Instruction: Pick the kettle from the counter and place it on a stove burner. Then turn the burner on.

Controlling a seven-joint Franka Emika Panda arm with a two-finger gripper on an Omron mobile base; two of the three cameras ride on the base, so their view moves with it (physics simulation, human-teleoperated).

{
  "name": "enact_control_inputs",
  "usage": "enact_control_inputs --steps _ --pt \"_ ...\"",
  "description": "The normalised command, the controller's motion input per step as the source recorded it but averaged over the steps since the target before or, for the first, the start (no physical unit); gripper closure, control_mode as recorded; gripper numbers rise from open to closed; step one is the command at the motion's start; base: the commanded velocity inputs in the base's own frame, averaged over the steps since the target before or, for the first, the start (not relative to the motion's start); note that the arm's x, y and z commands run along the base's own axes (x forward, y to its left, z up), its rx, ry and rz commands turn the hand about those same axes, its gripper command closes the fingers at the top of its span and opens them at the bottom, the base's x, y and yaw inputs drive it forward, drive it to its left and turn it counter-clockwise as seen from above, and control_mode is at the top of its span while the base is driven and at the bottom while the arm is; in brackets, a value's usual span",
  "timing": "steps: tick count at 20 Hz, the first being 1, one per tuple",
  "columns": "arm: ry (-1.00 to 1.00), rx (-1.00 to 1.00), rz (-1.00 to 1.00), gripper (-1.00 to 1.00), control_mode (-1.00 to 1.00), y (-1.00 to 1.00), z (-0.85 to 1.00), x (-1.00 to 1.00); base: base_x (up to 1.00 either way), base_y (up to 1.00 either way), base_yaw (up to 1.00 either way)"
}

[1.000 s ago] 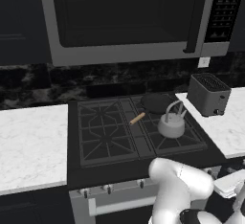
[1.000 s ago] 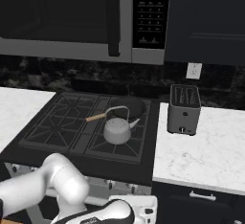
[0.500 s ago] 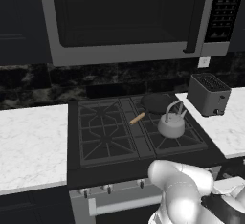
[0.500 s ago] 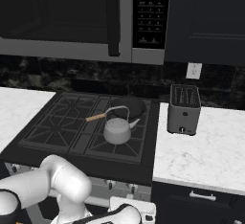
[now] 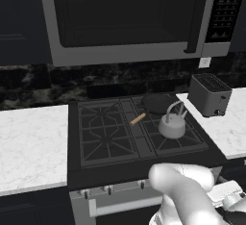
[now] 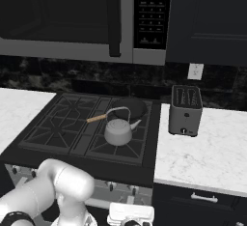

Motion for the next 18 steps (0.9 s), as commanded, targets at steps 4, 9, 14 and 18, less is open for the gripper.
enact_control_inputs --steps 4,9,14,18 --pt "-0.21 -0.06 0.00 -1.00 -1.00 0.00 -0.24 0.28 0.00 0.00 0.00" --pt "-0.02 0.00 0.00 -1.00 -1.00 -0.01 -0.03 0.26 0.00 0.00 0.00" --pt "-0.05 0.01 -0.01 -1.00 -1.00 -0.27 0.01 0.21 0.00 0.00 0.00" --pt "0.00 0.00 0.00 -1.00 -1.00 -0.01 0.00 0.07 0.00 0.00 0.00"
